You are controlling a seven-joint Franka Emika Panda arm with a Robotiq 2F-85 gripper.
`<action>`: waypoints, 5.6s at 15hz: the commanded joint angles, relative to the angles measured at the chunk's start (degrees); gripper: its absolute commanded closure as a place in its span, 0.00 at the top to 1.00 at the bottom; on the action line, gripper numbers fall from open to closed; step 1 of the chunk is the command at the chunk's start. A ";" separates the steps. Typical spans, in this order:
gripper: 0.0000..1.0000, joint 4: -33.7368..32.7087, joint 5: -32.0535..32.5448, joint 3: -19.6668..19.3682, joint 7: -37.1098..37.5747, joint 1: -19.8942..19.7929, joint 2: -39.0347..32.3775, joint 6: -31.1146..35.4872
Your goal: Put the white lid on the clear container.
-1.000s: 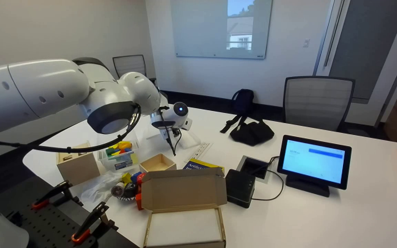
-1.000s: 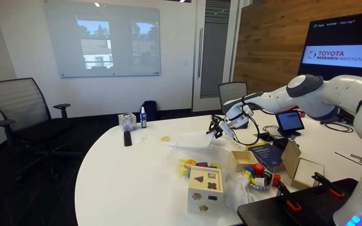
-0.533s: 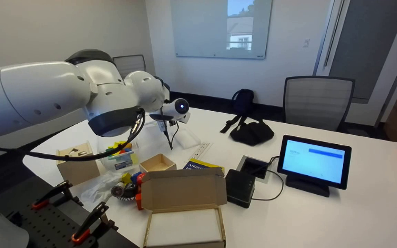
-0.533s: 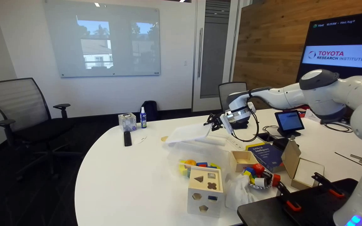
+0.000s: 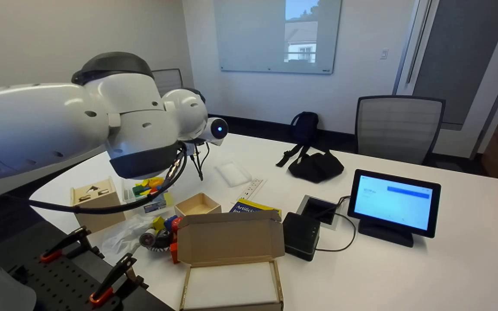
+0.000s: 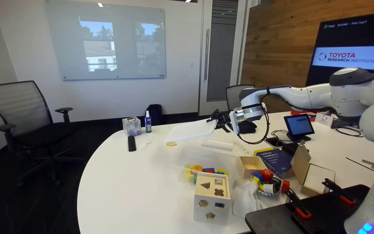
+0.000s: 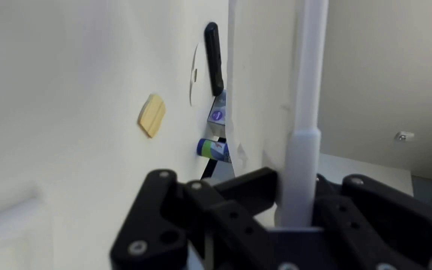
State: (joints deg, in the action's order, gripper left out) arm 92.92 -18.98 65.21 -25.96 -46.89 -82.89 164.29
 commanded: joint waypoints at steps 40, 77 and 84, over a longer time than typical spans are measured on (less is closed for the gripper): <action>0.01 53.93 23.94 -6.87 29.32 -19.27 18.02 34.10; 0.01 49.58 15.72 -30.91 44.25 12.25 38.29 31.09; 0.30 50.01 13.04 -35.71 47.54 20.81 42.07 29.22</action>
State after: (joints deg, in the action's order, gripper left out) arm 142.95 -3.64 34.20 19.92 -30.64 -42.12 197.52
